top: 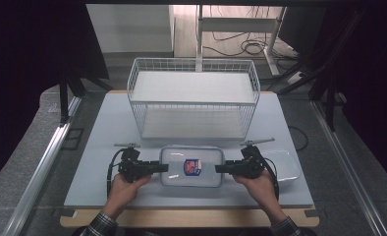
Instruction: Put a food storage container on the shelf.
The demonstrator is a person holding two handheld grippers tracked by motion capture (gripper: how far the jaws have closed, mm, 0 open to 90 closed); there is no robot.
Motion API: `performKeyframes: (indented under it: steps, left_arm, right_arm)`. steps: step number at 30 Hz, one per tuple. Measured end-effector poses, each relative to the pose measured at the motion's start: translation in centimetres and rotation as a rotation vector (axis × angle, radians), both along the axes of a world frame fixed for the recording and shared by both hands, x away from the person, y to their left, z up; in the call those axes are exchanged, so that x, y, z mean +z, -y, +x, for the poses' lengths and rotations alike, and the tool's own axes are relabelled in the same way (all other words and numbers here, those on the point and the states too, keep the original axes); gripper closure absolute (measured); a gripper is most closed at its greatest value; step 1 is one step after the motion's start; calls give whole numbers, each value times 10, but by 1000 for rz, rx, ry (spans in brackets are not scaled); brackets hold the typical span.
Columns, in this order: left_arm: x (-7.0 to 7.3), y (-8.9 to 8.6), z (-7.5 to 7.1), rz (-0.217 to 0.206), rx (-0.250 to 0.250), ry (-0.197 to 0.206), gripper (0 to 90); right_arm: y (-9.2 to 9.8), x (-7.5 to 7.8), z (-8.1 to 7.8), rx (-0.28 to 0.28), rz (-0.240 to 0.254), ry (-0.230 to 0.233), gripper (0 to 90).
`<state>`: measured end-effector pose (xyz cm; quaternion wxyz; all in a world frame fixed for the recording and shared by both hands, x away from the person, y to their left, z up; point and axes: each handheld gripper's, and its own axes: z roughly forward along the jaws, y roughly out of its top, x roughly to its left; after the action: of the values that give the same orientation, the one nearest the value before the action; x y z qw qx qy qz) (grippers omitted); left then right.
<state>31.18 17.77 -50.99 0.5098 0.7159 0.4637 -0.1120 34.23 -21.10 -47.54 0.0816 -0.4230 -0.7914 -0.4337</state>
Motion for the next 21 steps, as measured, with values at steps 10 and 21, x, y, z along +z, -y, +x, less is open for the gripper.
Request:
performKeyframes:
  steps: [10,21]
  left_arm:
    - [4,3,1,16,10,21,521]
    - [23,1,4,13,15,76,519]
  right_arm:
    - [3,-2,2,-26,35,26,502]
    - [2,18,3,-38,60,98,501]
